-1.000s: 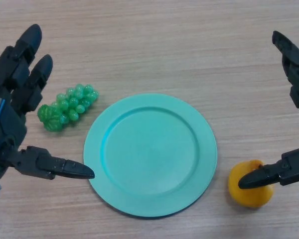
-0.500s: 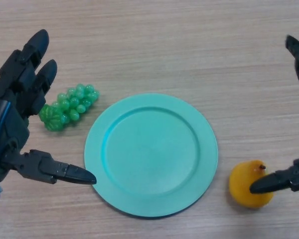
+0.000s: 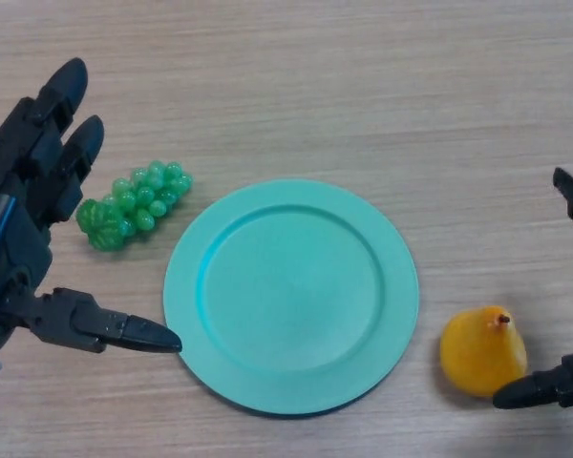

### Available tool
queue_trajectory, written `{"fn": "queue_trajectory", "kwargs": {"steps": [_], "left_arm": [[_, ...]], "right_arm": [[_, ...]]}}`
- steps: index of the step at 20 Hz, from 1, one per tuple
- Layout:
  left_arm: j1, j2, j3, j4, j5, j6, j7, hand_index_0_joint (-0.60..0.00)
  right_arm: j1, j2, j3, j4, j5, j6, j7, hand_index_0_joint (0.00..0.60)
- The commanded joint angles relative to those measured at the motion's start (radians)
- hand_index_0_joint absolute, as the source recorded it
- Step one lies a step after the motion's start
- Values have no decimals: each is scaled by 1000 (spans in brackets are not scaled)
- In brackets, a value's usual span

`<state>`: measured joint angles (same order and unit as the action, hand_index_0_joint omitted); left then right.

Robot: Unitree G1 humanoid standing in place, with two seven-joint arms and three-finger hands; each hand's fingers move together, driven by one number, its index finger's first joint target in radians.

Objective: Pick up the yellow pear and place it on the plate

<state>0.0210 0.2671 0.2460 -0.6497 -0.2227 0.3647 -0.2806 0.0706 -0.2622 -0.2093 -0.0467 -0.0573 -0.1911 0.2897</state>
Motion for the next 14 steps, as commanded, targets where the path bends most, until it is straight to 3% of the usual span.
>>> {"fn": "queue_trajectory", "kwargs": {"steps": [1, 8, 12, 14], "left_arm": [[-24, 33, 29, -78, 15, -122, 8, 0], [-15, 13, 17, -63, 38, -193, 24, 0], [6, 7, 10, -43, 62, -259, 31, 0], [10, 6, 15, -47, 64, -255, 27, 0]], "right_arm": [[-47, -53, -46, 20, 45, -194, -60, 0], [-84, -39, 47, 212, 25, -251, -123, 0], [-92, -21, 85, 232, -2, -206, -174, 0], [-90, -22, 88, 235, -21, -191, -184, 200]]}}
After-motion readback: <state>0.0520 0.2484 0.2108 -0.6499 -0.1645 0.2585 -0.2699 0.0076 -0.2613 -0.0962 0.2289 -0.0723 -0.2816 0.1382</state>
